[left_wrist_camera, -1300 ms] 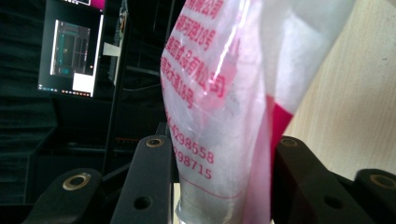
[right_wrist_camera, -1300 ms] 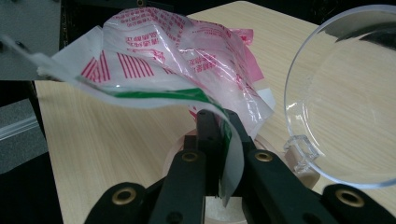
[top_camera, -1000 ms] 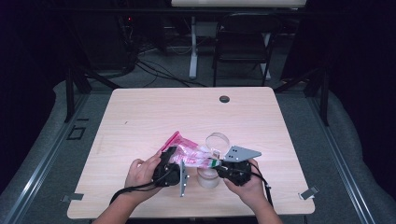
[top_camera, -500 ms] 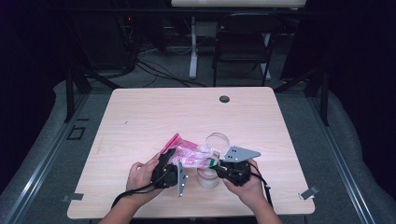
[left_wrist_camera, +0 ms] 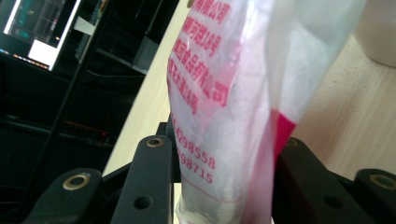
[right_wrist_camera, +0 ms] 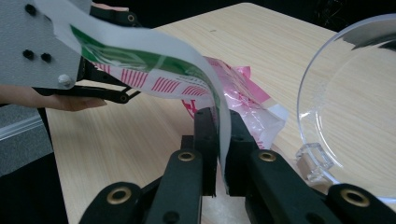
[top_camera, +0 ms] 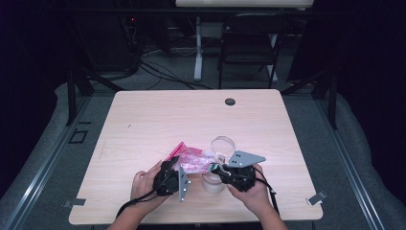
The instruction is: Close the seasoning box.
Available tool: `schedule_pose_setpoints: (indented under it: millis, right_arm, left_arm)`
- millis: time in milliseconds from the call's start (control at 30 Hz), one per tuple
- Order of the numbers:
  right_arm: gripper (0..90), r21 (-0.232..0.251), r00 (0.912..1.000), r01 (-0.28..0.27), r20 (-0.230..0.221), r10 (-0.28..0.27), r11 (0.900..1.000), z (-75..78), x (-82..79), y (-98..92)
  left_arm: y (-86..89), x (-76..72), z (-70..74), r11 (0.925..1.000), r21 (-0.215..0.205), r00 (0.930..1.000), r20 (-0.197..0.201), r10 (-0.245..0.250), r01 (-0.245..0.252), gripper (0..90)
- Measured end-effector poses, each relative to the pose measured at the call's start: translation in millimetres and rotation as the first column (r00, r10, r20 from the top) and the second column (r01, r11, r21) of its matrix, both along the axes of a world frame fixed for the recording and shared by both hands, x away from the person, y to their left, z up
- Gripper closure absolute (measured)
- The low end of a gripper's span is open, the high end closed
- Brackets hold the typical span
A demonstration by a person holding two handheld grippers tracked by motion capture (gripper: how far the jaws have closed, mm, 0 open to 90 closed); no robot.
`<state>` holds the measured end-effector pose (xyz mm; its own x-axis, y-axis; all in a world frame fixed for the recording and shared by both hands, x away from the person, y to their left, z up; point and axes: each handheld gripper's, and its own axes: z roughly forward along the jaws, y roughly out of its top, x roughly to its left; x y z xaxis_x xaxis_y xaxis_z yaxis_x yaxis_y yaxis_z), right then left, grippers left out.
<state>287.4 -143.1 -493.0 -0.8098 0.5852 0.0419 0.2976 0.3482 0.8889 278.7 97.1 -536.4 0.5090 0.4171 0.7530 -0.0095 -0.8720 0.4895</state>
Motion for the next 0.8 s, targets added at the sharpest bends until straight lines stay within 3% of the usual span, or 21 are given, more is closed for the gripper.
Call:
schedule_pose_setpoints:
  millis: [167,333,800]
  right_arm:
    - [86.0,-0.002,1.0,-0.003,0.006,0.003,1.0,0.3,-1.2,2.3]
    - [85.8,-0.008,1.0,-0.001,0.007,0.001,1.0,0.0,-1.0,2.7]
    - [83.7,-0.011,0.9999,-0.004,0.01,0.004,1.0,-0.1,-1.7,4.2]
  left_arm:
    - [1.8,1.9,-3.5,0.9985,-0.055,0.9987,-0.051,-0.006,0.003,71.3]
    - [2.5,2.4,-5.3,0.9967,-0.082,0.9972,-0.074,-0.009,0.003,72.2]
    - [4.6,3.9,-5.7,0.9945,-0.105,0.9934,-0.114,-0.013,0.001,75.1]
